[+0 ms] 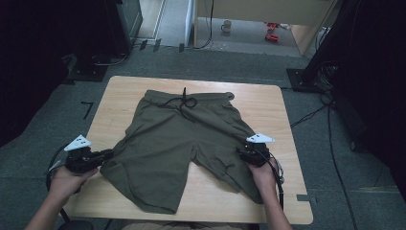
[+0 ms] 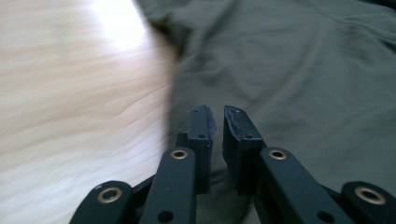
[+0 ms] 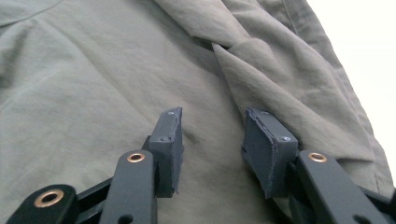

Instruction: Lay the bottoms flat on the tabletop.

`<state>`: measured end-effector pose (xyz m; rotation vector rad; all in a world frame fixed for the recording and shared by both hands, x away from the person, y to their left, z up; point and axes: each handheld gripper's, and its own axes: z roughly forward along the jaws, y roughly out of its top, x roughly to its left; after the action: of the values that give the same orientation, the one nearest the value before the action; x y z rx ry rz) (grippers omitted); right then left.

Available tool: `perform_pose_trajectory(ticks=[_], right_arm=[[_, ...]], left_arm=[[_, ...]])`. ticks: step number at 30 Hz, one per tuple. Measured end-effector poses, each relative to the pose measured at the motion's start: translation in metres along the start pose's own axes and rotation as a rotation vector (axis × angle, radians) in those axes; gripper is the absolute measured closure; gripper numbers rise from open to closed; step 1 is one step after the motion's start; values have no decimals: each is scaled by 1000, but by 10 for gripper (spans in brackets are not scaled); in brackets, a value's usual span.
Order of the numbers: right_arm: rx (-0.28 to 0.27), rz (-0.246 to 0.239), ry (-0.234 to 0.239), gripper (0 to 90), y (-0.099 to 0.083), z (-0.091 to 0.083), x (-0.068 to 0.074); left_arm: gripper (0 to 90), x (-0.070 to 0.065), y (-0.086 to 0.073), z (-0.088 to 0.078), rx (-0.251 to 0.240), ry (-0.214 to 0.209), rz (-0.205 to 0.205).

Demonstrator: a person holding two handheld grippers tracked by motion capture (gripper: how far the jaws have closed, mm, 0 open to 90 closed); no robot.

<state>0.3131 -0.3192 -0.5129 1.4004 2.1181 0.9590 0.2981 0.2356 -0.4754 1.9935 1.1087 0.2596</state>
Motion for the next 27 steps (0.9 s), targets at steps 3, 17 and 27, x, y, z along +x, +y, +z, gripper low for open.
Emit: perform_pose_trajectory(ticks=[3,17,27], right_arm=[[14,0,2,581,-1,0,0],[6,-5,0,586,-6,1,0],[10,-4,-1,584,-5,0,0]], left_arm=[[884,-7,1,12,46,-12,40],[861,5,-31,3,128,-65,80],[801,7,-58,-27,151,-110,111]])
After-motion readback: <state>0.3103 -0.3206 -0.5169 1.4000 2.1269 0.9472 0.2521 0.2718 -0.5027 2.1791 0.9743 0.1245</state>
